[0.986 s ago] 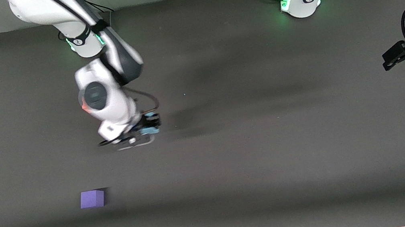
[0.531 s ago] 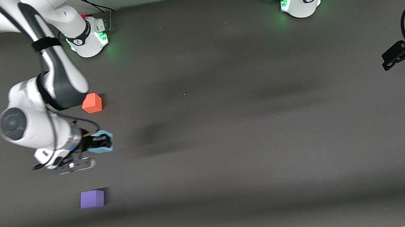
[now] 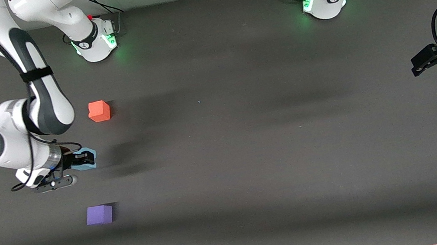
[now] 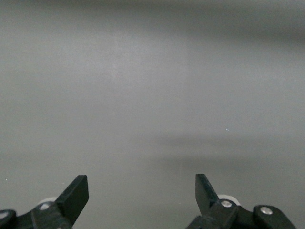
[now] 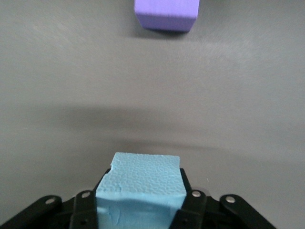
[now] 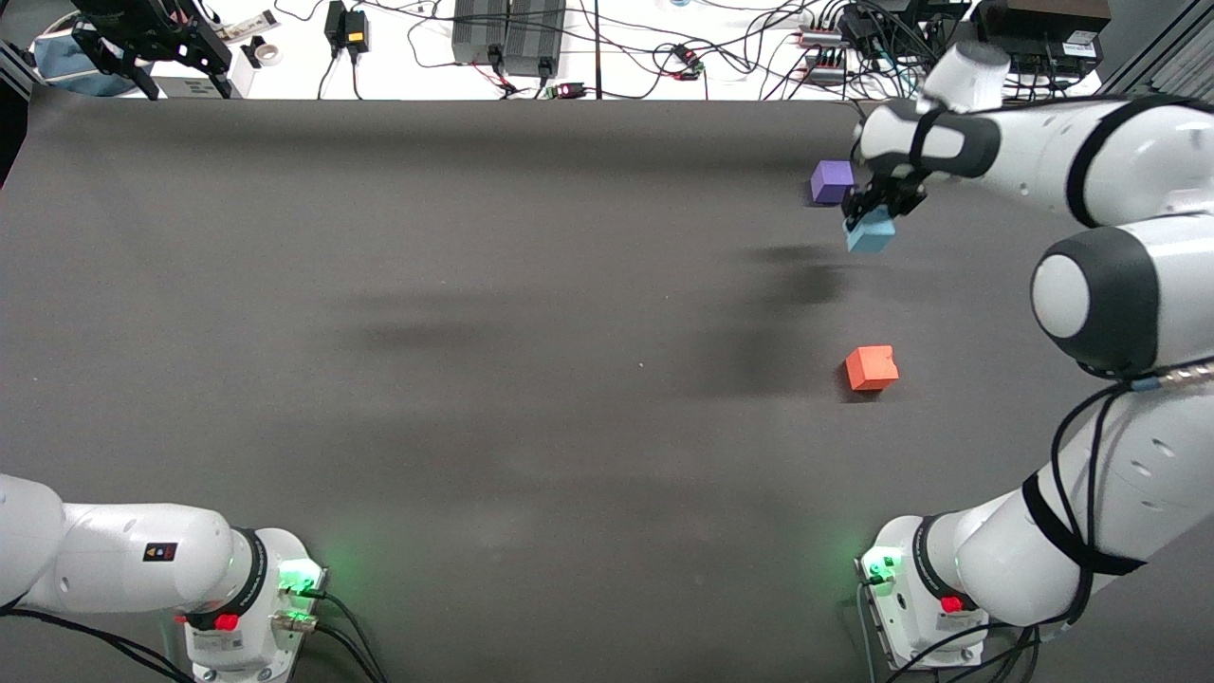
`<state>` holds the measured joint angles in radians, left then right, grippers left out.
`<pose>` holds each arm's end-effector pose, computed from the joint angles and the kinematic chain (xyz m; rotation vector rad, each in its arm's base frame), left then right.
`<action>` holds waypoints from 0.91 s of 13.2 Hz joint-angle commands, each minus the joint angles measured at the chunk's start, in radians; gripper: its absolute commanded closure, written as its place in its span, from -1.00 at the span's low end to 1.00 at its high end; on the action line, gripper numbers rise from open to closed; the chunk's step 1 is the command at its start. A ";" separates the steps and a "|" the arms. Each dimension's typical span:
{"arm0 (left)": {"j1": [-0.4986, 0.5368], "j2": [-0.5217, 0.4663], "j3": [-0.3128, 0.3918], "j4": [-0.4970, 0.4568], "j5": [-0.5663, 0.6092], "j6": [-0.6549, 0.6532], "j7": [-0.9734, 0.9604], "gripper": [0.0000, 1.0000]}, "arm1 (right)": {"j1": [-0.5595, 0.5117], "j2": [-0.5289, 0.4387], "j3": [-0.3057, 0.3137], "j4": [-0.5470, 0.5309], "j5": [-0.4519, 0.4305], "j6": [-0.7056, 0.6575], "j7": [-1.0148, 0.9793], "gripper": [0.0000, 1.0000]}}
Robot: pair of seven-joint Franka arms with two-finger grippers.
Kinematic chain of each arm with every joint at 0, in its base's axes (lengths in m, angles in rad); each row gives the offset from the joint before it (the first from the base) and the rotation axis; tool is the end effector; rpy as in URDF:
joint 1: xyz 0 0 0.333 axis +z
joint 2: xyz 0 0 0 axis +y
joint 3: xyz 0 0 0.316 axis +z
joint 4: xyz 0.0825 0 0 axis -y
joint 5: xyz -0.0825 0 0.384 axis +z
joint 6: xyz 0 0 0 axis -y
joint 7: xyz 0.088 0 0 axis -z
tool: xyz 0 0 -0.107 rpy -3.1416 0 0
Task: Place blue block between orange and purple blocks
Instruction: 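Lower the blue cube between the orange and purple cubes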
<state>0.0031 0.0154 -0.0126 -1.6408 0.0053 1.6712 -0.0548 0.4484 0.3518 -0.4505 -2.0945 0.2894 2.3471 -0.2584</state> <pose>0.5666 -0.0048 0.5915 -3.1361 -0.0703 -0.0238 0.5757 0.0064 0.2633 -3.0840 -0.1032 0.0676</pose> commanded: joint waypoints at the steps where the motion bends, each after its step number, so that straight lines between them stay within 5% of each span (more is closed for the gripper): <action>1: 0.005 -0.011 -0.006 0.013 -0.004 -0.036 0.021 -1.00 | -0.002 0.091 0.000 -0.029 0.149 0.100 -0.158 0.36; 10: 0.008 -0.005 -0.004 0.021 -0.001 -0.051 0.043 -1.00 | 0.009 0.148 0.004 -0.032 0.229 0.127 -0.157 0.21; 11: 0.011 -0.005 -0.004 0.025 0.001 -0.056 0.043 -1.00 | 0.009 0.148 0.007 -0.032 0.231 0.127 -0.157 0.16; 12: 0.011 -0.005 -0.003 0.024 0.001 -0.056 0.043 -1.00 | 0.009 0.148 0.007 -0.032 0.231 0.127 -0.157 -0.11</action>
<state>0.0108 0.0138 -0.0144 -1.6366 0.0054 1.6428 -0.0195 0.4516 0.4920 -0.4430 -2.1318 0.4891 2.4697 -0.3948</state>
